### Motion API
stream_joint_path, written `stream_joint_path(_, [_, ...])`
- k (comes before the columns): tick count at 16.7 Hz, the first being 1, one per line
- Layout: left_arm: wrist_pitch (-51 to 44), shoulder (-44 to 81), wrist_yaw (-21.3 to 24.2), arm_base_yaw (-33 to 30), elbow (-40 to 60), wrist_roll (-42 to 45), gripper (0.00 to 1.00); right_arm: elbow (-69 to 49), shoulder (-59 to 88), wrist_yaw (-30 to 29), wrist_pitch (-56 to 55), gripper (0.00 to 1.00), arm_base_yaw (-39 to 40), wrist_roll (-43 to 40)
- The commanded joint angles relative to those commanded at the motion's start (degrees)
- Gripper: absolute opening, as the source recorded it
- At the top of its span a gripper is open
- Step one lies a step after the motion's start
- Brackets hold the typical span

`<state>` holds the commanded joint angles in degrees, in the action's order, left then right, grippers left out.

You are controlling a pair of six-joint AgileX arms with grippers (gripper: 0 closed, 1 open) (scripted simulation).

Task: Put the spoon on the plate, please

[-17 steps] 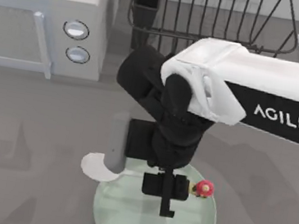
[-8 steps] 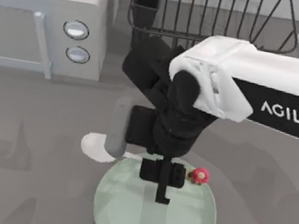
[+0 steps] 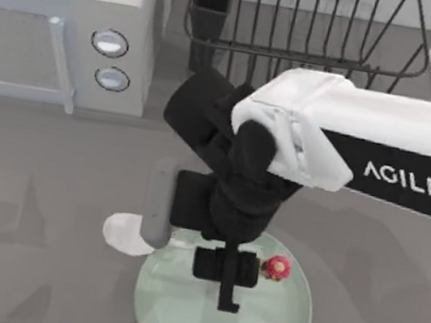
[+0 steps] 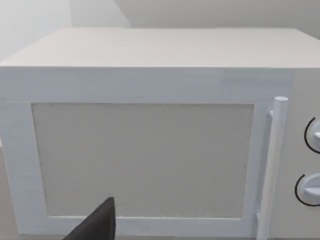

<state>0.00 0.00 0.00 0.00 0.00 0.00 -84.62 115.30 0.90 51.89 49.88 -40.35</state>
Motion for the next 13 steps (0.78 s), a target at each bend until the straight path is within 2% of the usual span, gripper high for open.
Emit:
stream_joint_path(11, [0.0,0.0,0.0,0.0,0.0,0.0,1.00,2.9,3.4,0.9,0.7,0.00,1.3,-1.0])
stream_joint_path(13, [0.0,0.0,0.0,0.0,0.0,0.0,1.00,2.9,3.4,0.9,0.7,0.15,1.3,-1.0])
